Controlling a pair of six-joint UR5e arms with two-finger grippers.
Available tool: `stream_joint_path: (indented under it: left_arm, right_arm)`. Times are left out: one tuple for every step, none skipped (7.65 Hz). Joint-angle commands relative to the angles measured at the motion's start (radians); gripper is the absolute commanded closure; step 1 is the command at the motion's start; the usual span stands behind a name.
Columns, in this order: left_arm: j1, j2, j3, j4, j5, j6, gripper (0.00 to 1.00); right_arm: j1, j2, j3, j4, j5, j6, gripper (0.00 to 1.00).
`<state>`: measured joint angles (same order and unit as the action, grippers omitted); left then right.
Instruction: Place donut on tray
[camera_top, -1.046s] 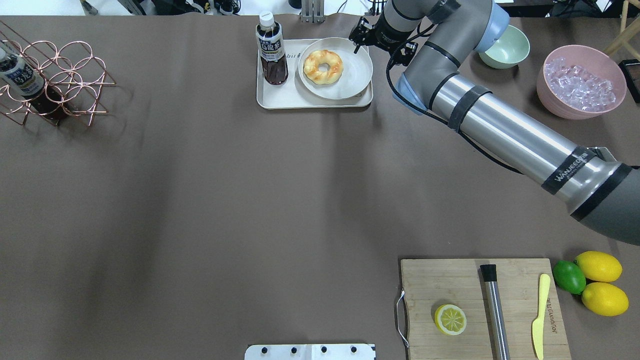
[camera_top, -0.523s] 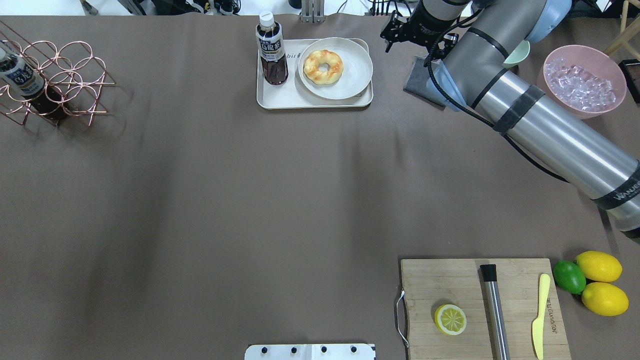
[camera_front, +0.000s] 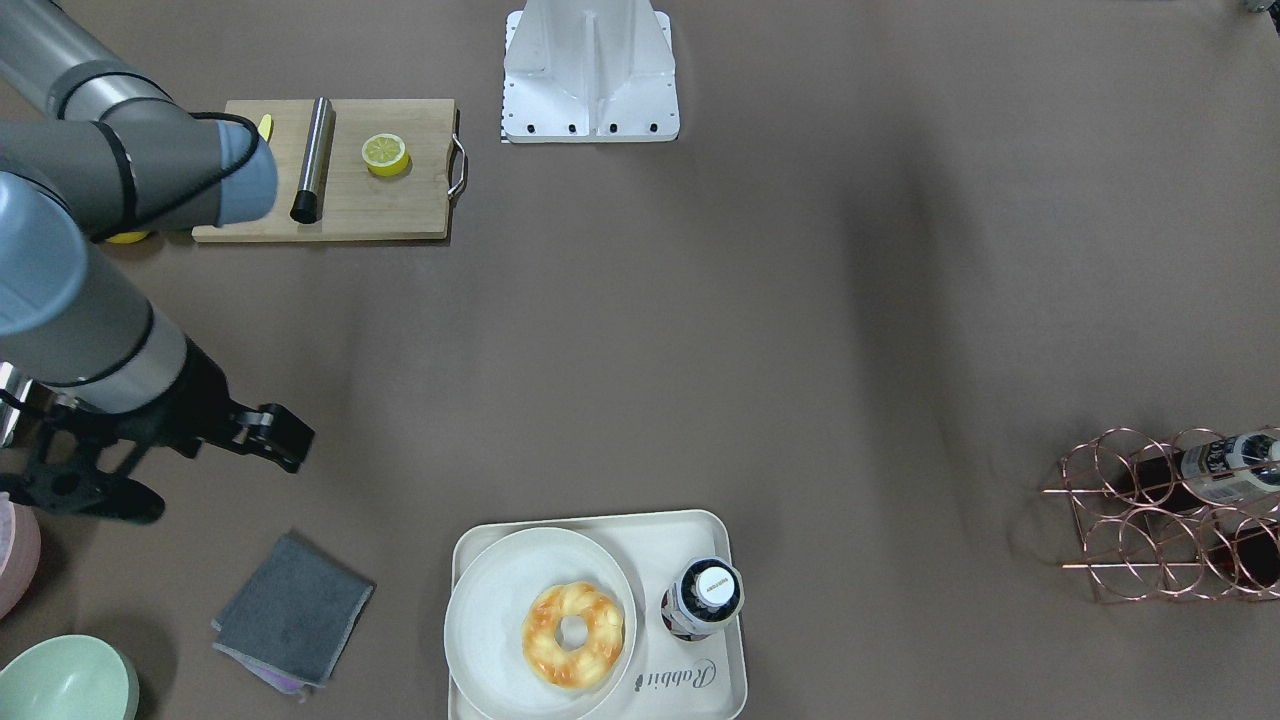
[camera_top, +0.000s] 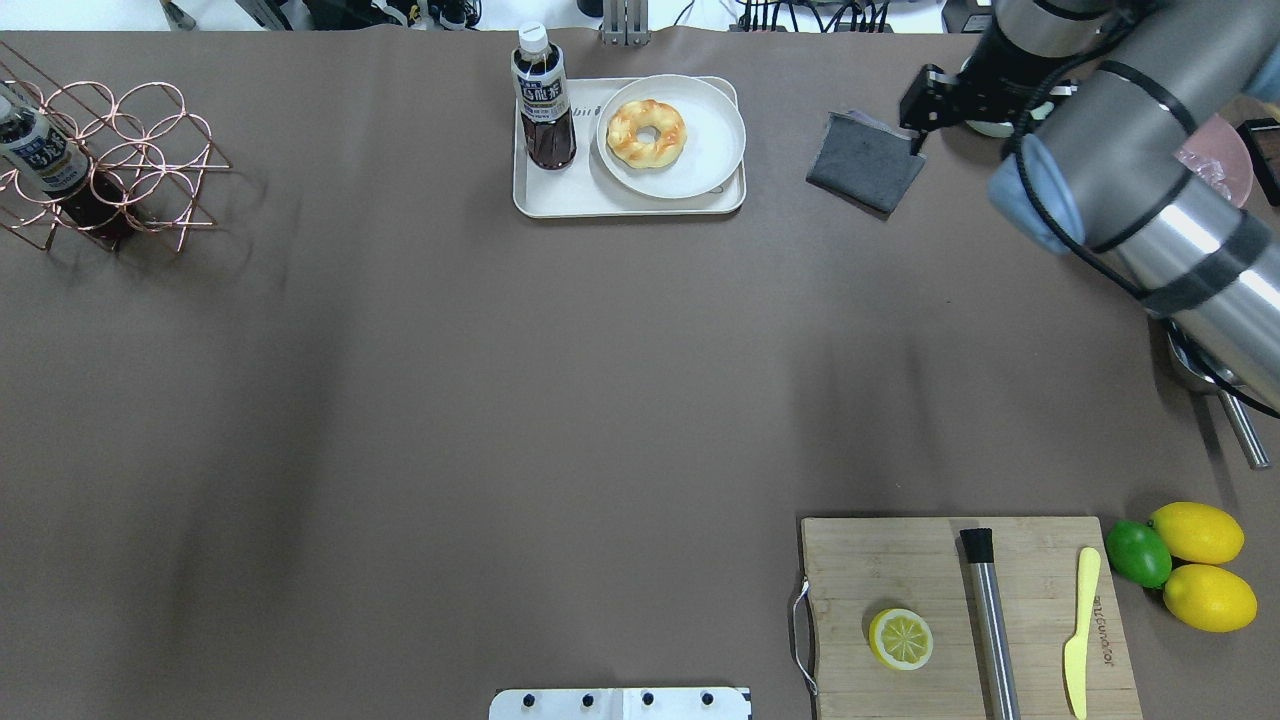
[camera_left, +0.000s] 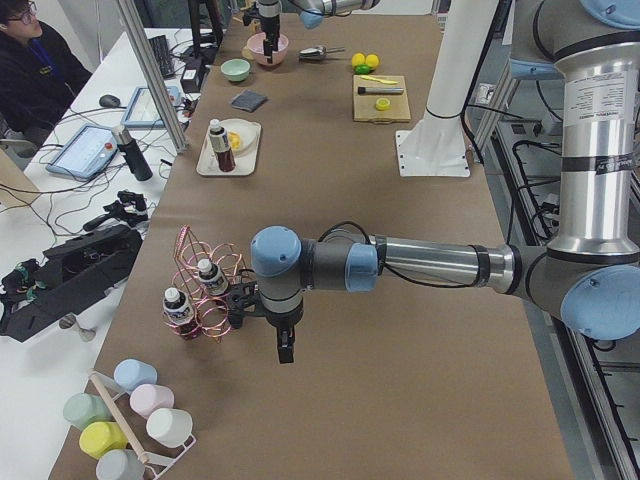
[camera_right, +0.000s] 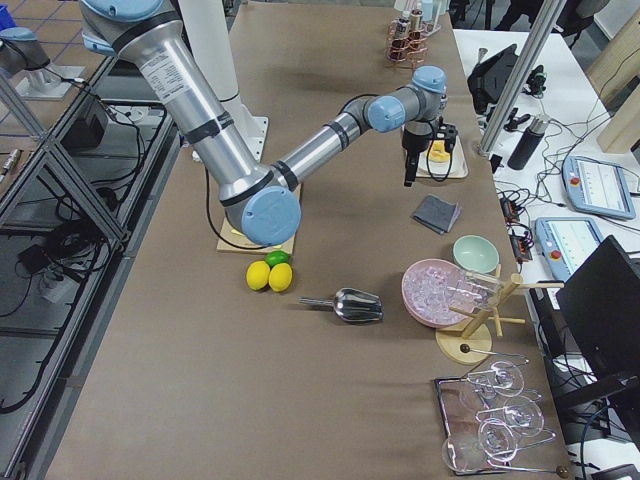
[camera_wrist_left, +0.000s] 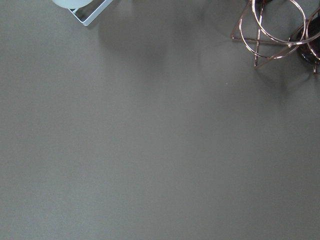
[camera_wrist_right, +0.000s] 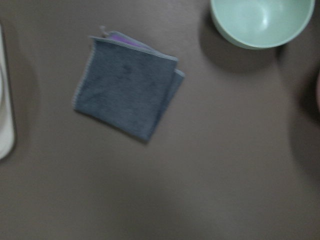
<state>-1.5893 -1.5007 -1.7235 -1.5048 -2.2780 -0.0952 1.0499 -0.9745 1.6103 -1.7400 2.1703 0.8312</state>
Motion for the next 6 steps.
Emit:
stream_joint_path:
  left_arm:
    - [0.000,0.005,-0.001,-0.002,-0.001,0.000,0.02]
    - [0.000,0.007,0.001,-0.002,-0.001,0.000,0.02]
    - [0.000,0.007,-0.001,-0.002,-0.001,0.000,0.02]
    - [0.000,0.007,0.001,-0.003,-0.001,0.000,0.02]
    - [0.000,0.005,0.001,-0.002,0.000,0.000,0.02]
    - [0.000,0.007,-0.001,-0.002,-0.001,0.000,0.02]
  right_arm:
    - [0.106,-0.215,0.126,-0.134,-0.012,-0.363,0.00]
    - [0.143,-0.292,0.131,-0.131,-0.017,-0.508,0.00]
    - [0.195,-0.362,0.128,-0.127,-0.017,-0.644,0.00]
    - [0.253,-0.433,0.126,-0.121,-0.011,-0.778,0.00]
    - [0.310,-0.491,0.119,-0.121,-0.006,-0.869,0.00]
    - [0.343,-0.537,0.119,-0.121,-0.006,-0.886,0.00]
